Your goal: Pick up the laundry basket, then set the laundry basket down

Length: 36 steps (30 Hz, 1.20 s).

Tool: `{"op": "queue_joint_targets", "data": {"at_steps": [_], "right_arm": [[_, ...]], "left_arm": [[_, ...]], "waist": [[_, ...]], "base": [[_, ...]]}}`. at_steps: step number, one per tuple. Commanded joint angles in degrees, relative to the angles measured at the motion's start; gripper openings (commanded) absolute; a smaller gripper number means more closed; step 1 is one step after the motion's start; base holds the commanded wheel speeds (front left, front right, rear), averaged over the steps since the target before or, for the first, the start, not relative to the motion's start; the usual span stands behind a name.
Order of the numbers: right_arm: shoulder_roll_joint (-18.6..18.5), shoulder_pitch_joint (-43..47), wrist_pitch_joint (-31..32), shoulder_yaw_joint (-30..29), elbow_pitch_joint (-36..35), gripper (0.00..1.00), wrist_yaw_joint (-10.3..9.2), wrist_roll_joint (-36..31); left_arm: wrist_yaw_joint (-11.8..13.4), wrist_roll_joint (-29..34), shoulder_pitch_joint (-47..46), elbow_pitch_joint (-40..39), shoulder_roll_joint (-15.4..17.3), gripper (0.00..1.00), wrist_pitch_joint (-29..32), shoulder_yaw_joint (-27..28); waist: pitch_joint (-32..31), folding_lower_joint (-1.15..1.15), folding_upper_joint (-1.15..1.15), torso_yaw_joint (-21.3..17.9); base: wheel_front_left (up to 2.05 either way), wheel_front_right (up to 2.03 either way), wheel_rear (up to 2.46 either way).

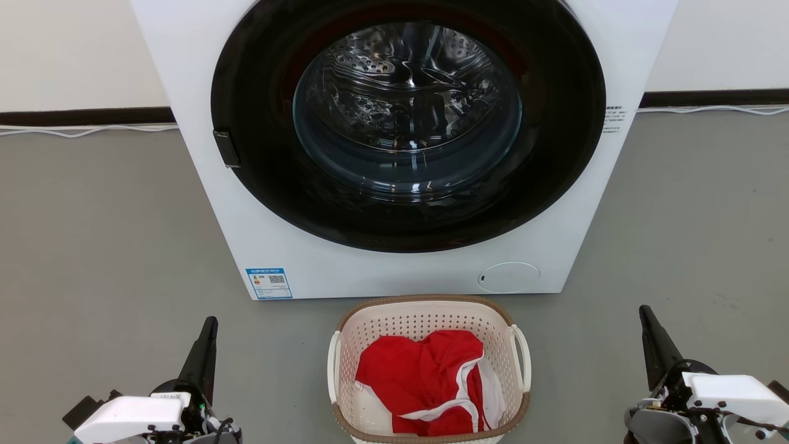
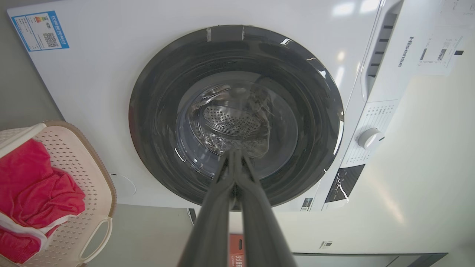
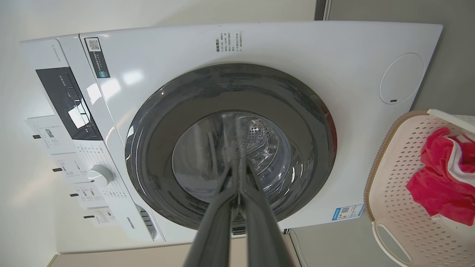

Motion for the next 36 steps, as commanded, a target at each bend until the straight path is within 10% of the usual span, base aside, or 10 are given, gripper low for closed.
{"op": "queue_joint_targets", "data": {"at_steps": [1,29,30,36], "right_arm": [[-0.4,-2.3,0.4,1.1,-1.7,0.00,0.42,0.4],[-0.4,-2.3,0.4,1.1,-1.7,0.00,0.42,0.4],[0.0,0.0,0.0,0.0,0.0,1.00,0.00,0.0],[0.0,0.8,-0.7,0.5,0.0,1.00,-0.01,0.0]], "left_arm": [[-0.4,0.0,-3.2,-1.6,0.6,0.00,0.3,1.7],[-0.4,0.0,-3.2,-1.6,0.6,0.00,0.3,1.7],[0.0,0.0,0.0,0.0,0.0,1.00,0.0,0.0],[0.0,0.1,0.5,0.5,-0.1,1.00,-0.9,-0.5]], "waist": [[0.0,0.00,0.00,0.0],[0.0,0.00,0.00,0.0],[0.0,0.00,0.00,0.0],[0.0,0.07,0.00,0.0]], "base": [[0.00,0.00,0.00],[0.00,0.00,0.00],[0.00,0.00,0.00],[0.00,0.00,0.00]]}}
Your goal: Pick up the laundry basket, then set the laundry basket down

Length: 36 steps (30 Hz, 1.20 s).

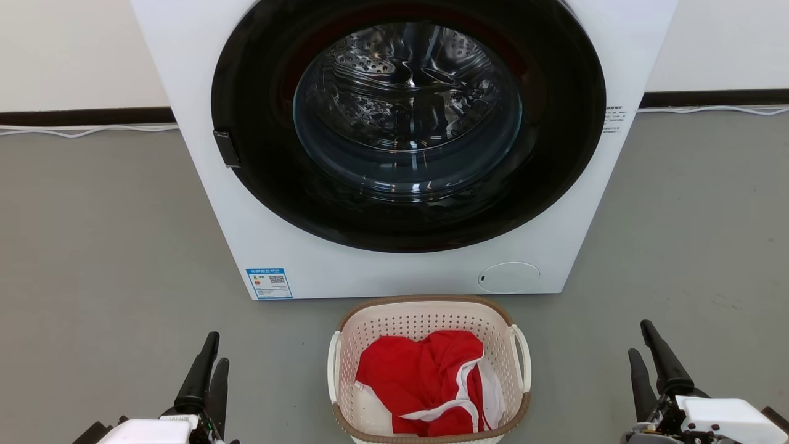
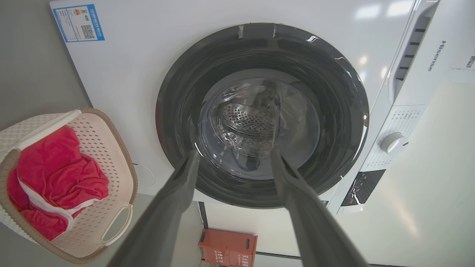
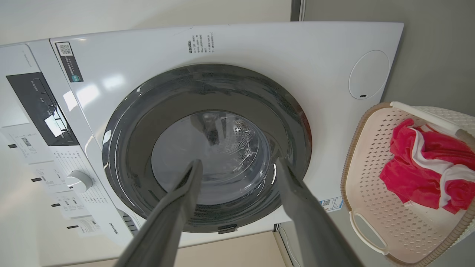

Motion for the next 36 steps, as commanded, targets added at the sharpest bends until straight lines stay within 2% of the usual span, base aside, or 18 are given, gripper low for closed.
{"op": "queue_joint_targets", "data": {"at_steps": [1,12,18,27,36], "right_arm": [[-0.4,-1.9,-0.7,0.2,-1.9,1.00,0.03,0.0],[-0.6,-1.0,-2.4,1.3,-2.9,1.00,0.07,-1.4],[-0.7,-0.7,-3.6,1.2,-3.5,1.00,0.09,-5.6],[-0.7,-0.4,-5.1,0.8,-5.0,1.00,0.12,-15.6],[-1.1,-0.2,-6.6,1.3,-6.9,1.00,0.15,-27.9]], "left_arm": [[0.0,0.1,-1.9,-1.6,0.4,1.00,-0.7,-0.2],[-0.1,0.9,-1.4,-2.1,0.5,1.00,-2.4,-0.9],[-0.1,3.3,-1.2,-2.1,0.5,1.00,-3.5,-1.5],[0.2,8.8,-1.1,-2.0,0.6,1.00,-5.0,-1.7],[1.4,18.6,-0.7,-3.1,0.6,1.00,-6.6,-2.2]], "waist": [[-0.1,0.10,0.00,0.0],[0.0,0.00,0.00,0.0],[0.0,0.00,0.00,0.0],[0.0,0.00,0.00,-0.1],[0.0,0.00,0.00,-0.2]], "base": [[0.00,0.00,0.00],[0.00,0.00,0.00],[0.00,0.00,0.00],[0.00,0.00,0.00],[0.00,0.00,0.00]]}}
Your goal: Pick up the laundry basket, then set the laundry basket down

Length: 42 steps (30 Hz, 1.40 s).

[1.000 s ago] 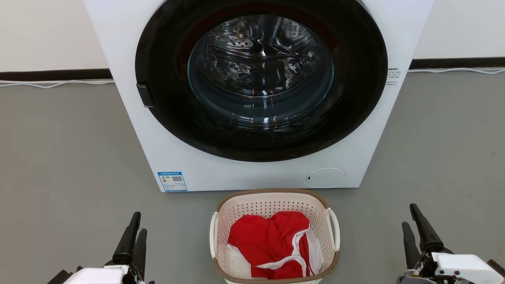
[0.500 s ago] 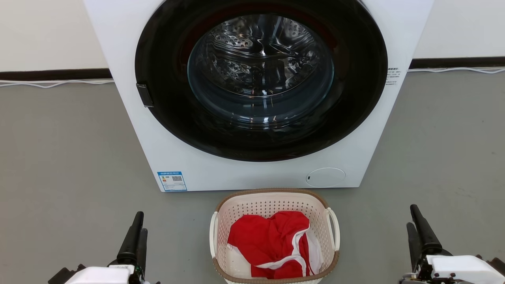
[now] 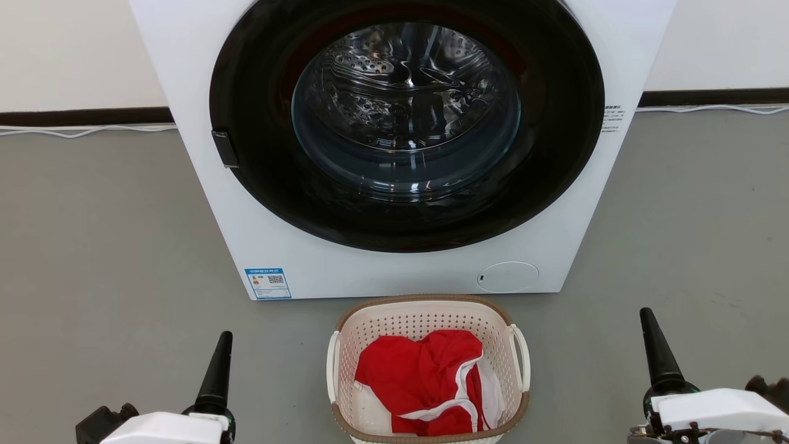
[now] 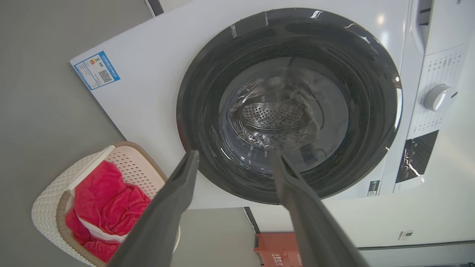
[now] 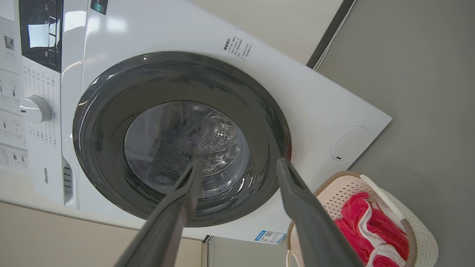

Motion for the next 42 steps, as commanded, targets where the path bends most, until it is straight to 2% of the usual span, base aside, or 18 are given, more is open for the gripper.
{"op": "queue_joint_targets", "data": {"at_steps": [1,7,15,42], "right_arm": [[-1.1,-1.3,-1.1,1.0,-2.6,1.00,0.16,-4.1],[-1.3,-1.6,-2.1,1.4,-3.5,1.00,0.18,-11.9],[-1.4,-1.4,-3.3,1.5,-3.3,1.00,0.20,-19.7],[-1.1,0.0,-7.8,2.0,-0.4,1.00,0.30,-41.4]], "left_arm": [[0.6,3.3,-0.9,-1.7,0.6,1.00,-0.7,0.2],[1.5,11.3,-0.7,-2.4,0.6,1.00,-1.7,-0.1],[2.1,18.1,-0.4,-3.0,0.6,1.00,-2.9,-0.5],[3.9,36.7,1.3,-3.8,0.8,1.00,-7.4,-1.7]], "waist": [[0.0,-0.01,0.00,-0.1],[0.0,-0.01,0.00,-0.3],[-0.1,-0.01,0.00,-0.4],[-0.6,-0.01,0.00,-0.7]], "base": [[0.00,0.00,0.00],[0.00,0.00,0.00],[0.00,0.00,0.00],[0.00,0.00,0.00]]}}
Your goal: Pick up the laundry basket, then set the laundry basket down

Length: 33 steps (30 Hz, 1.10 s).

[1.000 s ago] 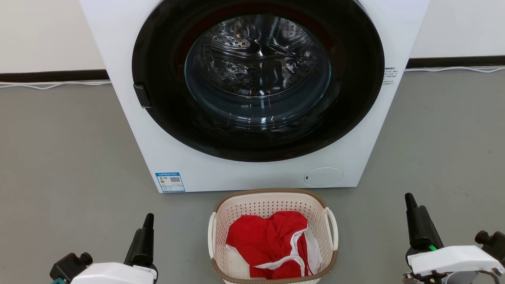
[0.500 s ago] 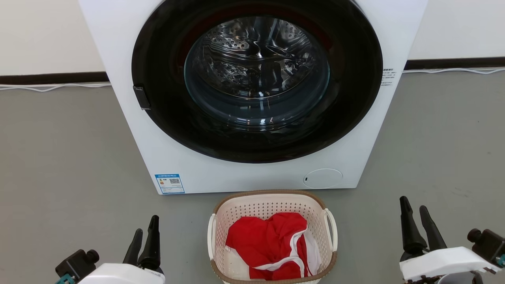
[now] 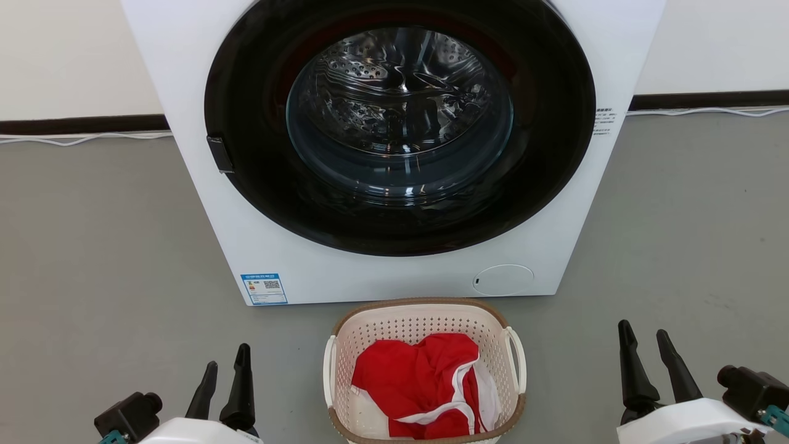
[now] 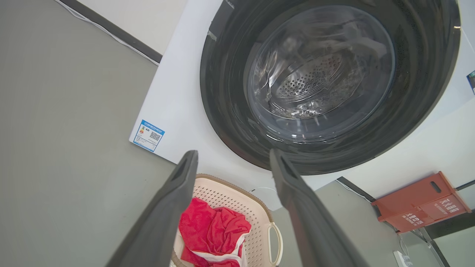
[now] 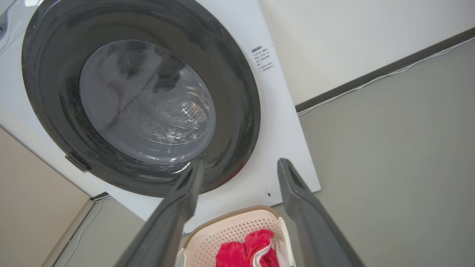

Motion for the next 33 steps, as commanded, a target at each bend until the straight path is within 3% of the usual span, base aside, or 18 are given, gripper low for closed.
{"op": "queue_joint_targets", "data": {"at_steps": [1,33], "right_arm": [[-0.4,-1.2,-1.2,0.8,-1.3,1.00,0.28,-2.4],[-0.2,-1.5,-6.7,-0.4,-1.0,1.00,0.40,-27.2]], "left_arm": [[0.6,2.1,-0.9,-1.9,0.6,1.00,-0.7,0.8],[1.9,23.2,-0.2,-2.1,0.8,1.00,-6.3,-0.3]], "waist": [[0.0,0.00,0.00,0.0],[1.0,0.00,0.00,-0.5]], "base": [[0.00,0.00,0.00],[0.00,0.00,0.00]]}}
